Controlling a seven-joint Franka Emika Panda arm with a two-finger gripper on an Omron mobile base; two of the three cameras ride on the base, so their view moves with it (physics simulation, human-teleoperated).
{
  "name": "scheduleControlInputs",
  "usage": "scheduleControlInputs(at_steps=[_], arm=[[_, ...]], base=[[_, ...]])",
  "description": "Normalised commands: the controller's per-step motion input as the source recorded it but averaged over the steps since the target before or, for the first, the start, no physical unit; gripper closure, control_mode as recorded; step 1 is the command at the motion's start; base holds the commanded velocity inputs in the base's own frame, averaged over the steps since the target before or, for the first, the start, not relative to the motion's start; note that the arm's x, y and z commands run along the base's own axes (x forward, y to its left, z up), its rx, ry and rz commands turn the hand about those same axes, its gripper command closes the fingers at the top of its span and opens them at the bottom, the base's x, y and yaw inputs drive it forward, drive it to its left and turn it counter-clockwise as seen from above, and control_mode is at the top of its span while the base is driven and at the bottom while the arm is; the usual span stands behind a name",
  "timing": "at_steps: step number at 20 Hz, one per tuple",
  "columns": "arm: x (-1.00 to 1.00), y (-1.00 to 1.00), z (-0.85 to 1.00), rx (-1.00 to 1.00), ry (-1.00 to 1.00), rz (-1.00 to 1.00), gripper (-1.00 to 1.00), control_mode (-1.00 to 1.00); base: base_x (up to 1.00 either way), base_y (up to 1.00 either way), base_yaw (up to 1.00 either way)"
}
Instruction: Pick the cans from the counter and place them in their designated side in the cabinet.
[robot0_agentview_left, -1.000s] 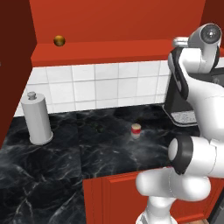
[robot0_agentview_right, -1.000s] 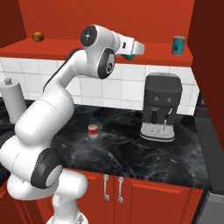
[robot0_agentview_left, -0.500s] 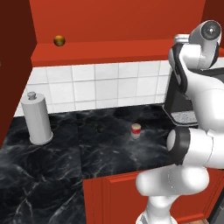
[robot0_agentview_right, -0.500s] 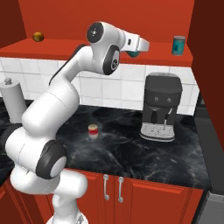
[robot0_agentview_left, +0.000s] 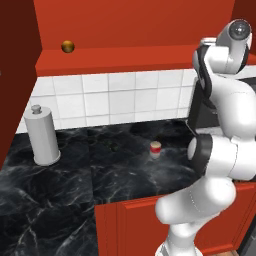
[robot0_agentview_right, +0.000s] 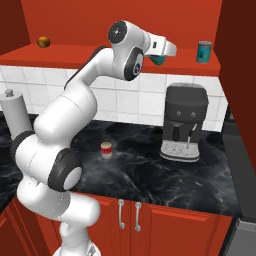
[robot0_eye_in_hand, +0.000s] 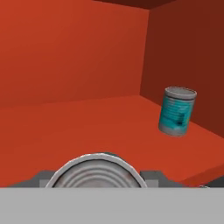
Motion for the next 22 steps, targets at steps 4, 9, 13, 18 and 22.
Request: scheduleControlInputs(at_steps=[4, 9, 13, 18, 22], arm=[[0.24, -0.18, 0.03, 0.0, 0.08, -0.01, 1.0, -1.0], [0.24, -0.15, 0.06, 0.0, 0.06, 0.0, 1.0, -1.0], [0.19, -0.16, 0.0, 0.0, 0.03, 0.0, 1.0, -1.0], [0.15, -0.17, 0.0, 0.0, 0.01, 0.0, 1.0, -1.0], [0.14, -0.17, 0.0, 0.0, 0.01, 0.0, 1.0, -1.0]], base=[[0.0, 0.0, 0.0], [0.0, 0.0, 0.0], [0.0, 0.0, 0.0], [0.0, 0.0, 0.0], [0.0, 0.0, 0.0]])
